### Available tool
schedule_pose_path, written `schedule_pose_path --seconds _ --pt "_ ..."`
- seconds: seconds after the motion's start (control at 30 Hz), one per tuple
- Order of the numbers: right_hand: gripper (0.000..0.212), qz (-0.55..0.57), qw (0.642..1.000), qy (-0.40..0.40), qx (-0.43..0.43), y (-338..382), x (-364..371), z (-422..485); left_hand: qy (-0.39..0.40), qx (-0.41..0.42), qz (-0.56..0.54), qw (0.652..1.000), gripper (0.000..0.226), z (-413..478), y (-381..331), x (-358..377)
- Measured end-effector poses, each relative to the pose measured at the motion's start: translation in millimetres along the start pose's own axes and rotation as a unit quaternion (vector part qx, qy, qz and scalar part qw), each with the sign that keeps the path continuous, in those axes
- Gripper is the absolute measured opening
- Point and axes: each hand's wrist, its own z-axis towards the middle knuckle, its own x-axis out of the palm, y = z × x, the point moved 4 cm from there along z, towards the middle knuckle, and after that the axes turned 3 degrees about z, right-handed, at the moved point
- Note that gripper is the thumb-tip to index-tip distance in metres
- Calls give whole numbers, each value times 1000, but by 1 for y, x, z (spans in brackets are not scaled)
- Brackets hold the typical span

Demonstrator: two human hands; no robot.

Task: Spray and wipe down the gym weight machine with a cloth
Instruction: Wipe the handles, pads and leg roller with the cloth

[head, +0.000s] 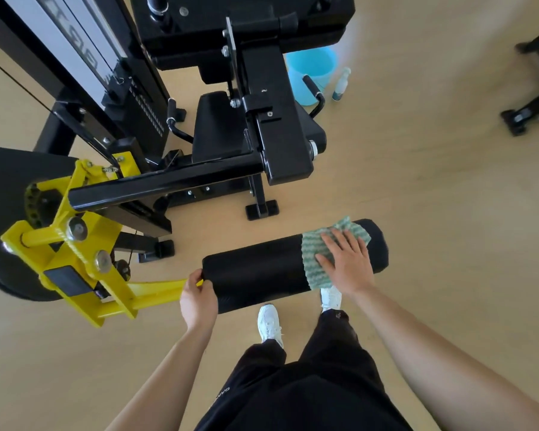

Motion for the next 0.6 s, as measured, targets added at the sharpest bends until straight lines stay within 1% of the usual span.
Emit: schedule_pose_path --seconds 0.13,0.2,0.23,0.3,0.43,0.5,0.6 --pt "68 23 991 -33 131 -36 -12 -2 -9 7 5 1000 38 0 -3 0" --pt "67 47 985 -32 164 -25 -8 -1 -10 4 7 1000 37 1 -4 -1" --pt "65 55 985 -27 160 -13 -4 1 -10 0 6 1000 36 2 -4 -2" --pt "61 54 991 -10 119 22 5 4 -8 -8 3 1000 34 4 -5 -4" --pt "55 30 998 45 -8 99 21 4 2 -2 7 1000 33 4 -6 -7" --pt "53 25 994 73 -78 136 29 0 7 5 4 1000 33 3 -6 -8" --pt "53 20 976 124 -179 189 42 -8 18 4 -6 1000 30 1 -4 -13"
